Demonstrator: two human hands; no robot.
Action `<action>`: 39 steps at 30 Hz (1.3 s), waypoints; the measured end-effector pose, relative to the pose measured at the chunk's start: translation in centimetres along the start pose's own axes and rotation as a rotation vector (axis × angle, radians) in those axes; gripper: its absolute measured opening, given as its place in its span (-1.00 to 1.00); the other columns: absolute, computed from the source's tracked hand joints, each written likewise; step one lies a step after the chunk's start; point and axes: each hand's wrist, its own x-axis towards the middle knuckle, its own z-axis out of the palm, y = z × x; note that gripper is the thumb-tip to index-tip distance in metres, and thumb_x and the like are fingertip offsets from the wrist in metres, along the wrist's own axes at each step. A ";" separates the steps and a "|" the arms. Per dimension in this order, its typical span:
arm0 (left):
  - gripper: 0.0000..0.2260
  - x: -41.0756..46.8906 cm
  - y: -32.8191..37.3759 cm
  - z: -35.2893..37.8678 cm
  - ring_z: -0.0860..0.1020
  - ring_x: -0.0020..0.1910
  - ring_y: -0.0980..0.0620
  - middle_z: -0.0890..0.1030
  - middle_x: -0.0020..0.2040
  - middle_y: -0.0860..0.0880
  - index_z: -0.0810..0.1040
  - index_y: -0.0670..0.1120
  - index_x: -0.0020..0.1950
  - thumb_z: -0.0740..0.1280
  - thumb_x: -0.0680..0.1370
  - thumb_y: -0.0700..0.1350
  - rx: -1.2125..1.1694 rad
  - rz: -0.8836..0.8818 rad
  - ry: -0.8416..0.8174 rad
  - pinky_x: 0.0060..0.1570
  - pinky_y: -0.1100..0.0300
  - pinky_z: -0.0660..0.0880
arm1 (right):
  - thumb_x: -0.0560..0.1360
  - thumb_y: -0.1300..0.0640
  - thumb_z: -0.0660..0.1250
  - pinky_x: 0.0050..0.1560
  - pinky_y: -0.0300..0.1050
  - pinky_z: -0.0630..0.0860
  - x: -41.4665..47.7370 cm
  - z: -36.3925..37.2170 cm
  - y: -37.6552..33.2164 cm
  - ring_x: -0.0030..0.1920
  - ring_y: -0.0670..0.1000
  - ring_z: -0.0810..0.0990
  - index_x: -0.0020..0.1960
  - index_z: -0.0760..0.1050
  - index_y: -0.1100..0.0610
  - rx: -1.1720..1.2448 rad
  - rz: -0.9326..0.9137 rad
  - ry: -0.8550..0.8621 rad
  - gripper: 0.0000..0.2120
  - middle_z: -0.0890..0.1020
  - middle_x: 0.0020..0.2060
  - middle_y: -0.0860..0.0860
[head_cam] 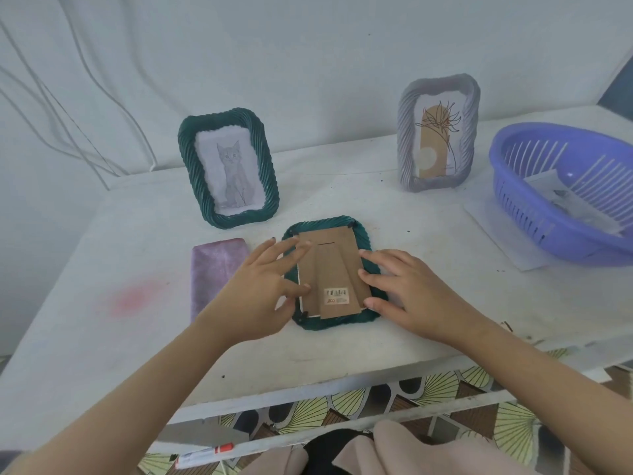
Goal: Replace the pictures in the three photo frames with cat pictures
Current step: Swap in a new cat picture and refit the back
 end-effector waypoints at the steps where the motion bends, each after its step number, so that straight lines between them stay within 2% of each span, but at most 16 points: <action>1: -0.68 -0.3 -0.1 0.2 0.28 0.40 -0.05 0.42 0.37 -0.06 0.67 0.11 -0.06 0.13 0.41 -0.03 -0.064 -0.057 0.010 0.36 -0.05 0.22 | 0.44 -0.26 0.00 0.35 -0.14 0.10 0.0 0.0 0.0 0.42 -0.02 0.15 0.35 0.42 0.05 0.012 0.020 -0.005 -0.38 0.26 0.46 0.00; 3: -0.68 -0.8 0.1 0.6 0.24 0.42 -0.02 0.39 0.39 -0.02 0.66 0.12 -0.02 0.13 0.44 0.01 -0.161 -0.140 0.046 0.35 -0.02 0.15 | 0.46 -0.28 0.04 0.40 -0.16 -0.02 -0.2 0.1 -0.2 0.48 -0.02 0.03 0.38 0.36 -0.01 0.043 0.076 -0.020 -0.41 0.15 0.50 0.01; 6: -0.65 -1.2 0.7 1.0 0.15 0.45 0.05 0.34 0.42 0.02 0.64 0.13 0.04 0.14 0.45 0.19 -0.232 -0.250 0.091 0.38 0.04 0.07 | 0.53 -0.16 0.18 0.39 -0.22 -0.18 -0.3 0.0 -0.4 0.51 -0.06 -0.14 0.43 0.25 -0.08 0.098 0.149 -0.067 -0.51 0.02 0.52 -0.01; 8: -0.57 -1.4 1.1 1.4 0.15 0.47 0.01 0.33 0.42 0.01 0.62 0.13 0.07 0.16 0.40 0.30 -0.276 -0.341 0.109 0.40 0.03 0.06 | 0.54 -0.10 0.22 0.39 -0.23 -0.18 -0.2 0.0 -0.7 0.51 -0.08 -0.14 0.44 0.22 -0.07 0.154 0.176 -0.090 -0.50 0.03 0.51 -0.01; 10: -0.53 -1.5 1.6 1.7 0.16 0.47 -0.02 0.33 0.42 -0.02 0.59 0.10 0.11 0.19 0.36 0.32 -0.263 -0.381 0.128 0.40 0.05 0.05 | 0.53 -0.04 0.25 0.40 -0.21 -0.13 0.0 0.1 -0.9 0.51 -0.08 -0.10 0.44 0.24 -0.05 0.259 0.211 -0.086 -0.50 0.06 0.51 -0.01; 12: -0.55 -1.4 2.0 1.7 0.12 0.48 0.00 0.26 0.47 -0.02 0.47 0.07 0.19 0.29 0.38 0.23 -0.277 -0.406 0.108 0.41 0.10 0.03 | 0.54 0.01 0.24 0.42 -0.19 -0.06 0.2 0.1 -1.1 0.50 -0.09 -0.02 0.40 0.31 -0.04 0.430 0.288 -0.025 -0.57 0.15 0.49 0.00; 14: -0.55 -1.2 2.2 1.6 0.05 0.48 0.06 0.16 0.50 0.03 0.35 0.07 0.30 0.35 0.44 0.05 -0.355 -0.379 0.085 0.43 0.12 0.01 | 0.56 0.04 0.21 0.39 -0.24 0.01 0.3 0.0 -1.4 0.48 -0.14 0.08 0.36 0.37 -0.04 0.578 0.365 0.052 -0.63 0.27 0.45 -0.03; 18: -0.60 -0.5 2.6 1.7 0.18 0.36 0.20 0.38 0.39 0.05 0.47 0.00 0.28 0.18 0.45 -0.11 -0.429 -0.264 0.065 0.41 0.20 0.11 | 0.59 0.07 0.15 0.30 -0.36 0.22 0.8 -0.8 -1.8 0.34 -0.19 0.34 0.32 0.41 -0.04 0.865 0.464 0.124 -0.69 0.47 0.28 -0.15; 20: -0.62 0.0 3.0 1.2 0.28 0.25 0.26 0.48 0.30 0.04 0.53 -0.05 0.23 0.13 0.45 -0.08 -0.486 -0.319 0.082 0.32 0.42 0.14 | 0.61 0.09 0.09 0.27 -0.43 0.25 1.1 -1.3 -1.6 0.29 -0.15 0.41 0.32 0.40 0.01 1.055 0.531 0.174 -0.69 0.52 0.24 -0.07; 21: -0.62 0.3 3.2 0.8 0.34 0.19 0.25 0.53 0.24 0.03 0.55 -0.06 0.20 0.11 0.47 -0.01 -0.482 -0.336 0.110 0.26 0.42 0.22 | 0.62 0.08 0.05 0.33 -0.33 0.25 1.2 -1.6 -1.4 0.28 -0.12 0.43 0.33 0.40 0.05 1.170 0.548 0.200 -0.67 0.54 0.23 0.00; 24: -0.48 1.3 4.4 -1.0 0.54 -0.06 0.05 0.64 -0.01 -0.02 0.47 0.01 0.20 -0.03 0.44 0.24 -0.357 -0.398 0.179 -0.06 0.12 0.46 | 0.62 0.00 -0.05 0.34 -0.10 0.26 1.1 -2.5 -1.2 0.28 -0.03 0.48 0.35 0.37 0.10 1.481 0.517 0.259 -0.59 0.62 0.13 0.11; 26: -0.41 2.2 5.5 -2.4 0.57 -0.11 -0.03 0.65 -0.07 -0.01 0.38 0.05 0.26 -0.07 0.41 0.35 -0.305 -0.486 0.187 -0.15 0.10 0.47 | 0.61 -0.05 -0.09 0.29 -0.06 0.29 1.2 -3.1 -1.7 0.27 0.00 0.50 0.36 0.34 0.11 1.570 0.466 0.244 -0.55 0.64 0.10 0.10; 30: -0.36 4.6 6.5 -5.4 0.52 -0.03 -0.09 0.57 -0.12 -0.03 0.32 -0.09 0.23 0.09 0.42 0.40 -0.217 -0.663 0.088 -0.16 0.12 0.34 | 0.61 -0.07 -0.11 0.28 -0.01 0.32 2.0 -3.9 -3.5 0.25 0.03 0.52 0.38 0.32 0.11 1.606 0.332 0.186 -0.53 0.63 0.12 0.13; 33: -0.54 5.6 5.9 -6.8 0.46 -0.08 -0.06 0.50 -0.12 -0.03 0.32 -0.14 0.23 0.23 0.47 0.14 -0.200 -0.671 0.029 -0.18 0.15 0.30 | 0.62 -0.02 -0.09 0.27 -0.06 0.37 2.8 -4.2 -4.5 0.24 -0.01 0.52 0.36 0.35 0.06 1.485 0.282 0.136 -0.58 0.63 0.15 0.04; 36: -0.67 5.0 4.9 -7.4 0.54 -0.12 -0.06 0.58 -0.09 -0.03 0.37 -0.07 0.23 0.20 0.49 -0.01 -0.435 -0.716 0.054 -0.14 0.10 0.44 | 0.62 0.07 0.05 0.26 -0.15 0.40 3.3 -3.8 -4.7 0.19 -0.15 0.52 0.29 0.41 -0.05 1.185 0.345 0.167 -0.70 0.62 0.13 -0.10; 39: -0.85 3.6 3.9 -6.6 0.58 -0.22 -0.10 0.61 -0.20 -0.08 0.47 -0.09 0.04 0.23 0.50 -0.09 -0.825 -0.779 0.185 -0.13 0.02 0.55 | 0.58 0.13 0.17 0.30 -0.16 0.38 3.2 -2.7 -4.2 0.20 -0.18 0.48 0.27 0.42 -0.06 0.973 0.428 0.229 -0.71 0.56 0.17 -0.11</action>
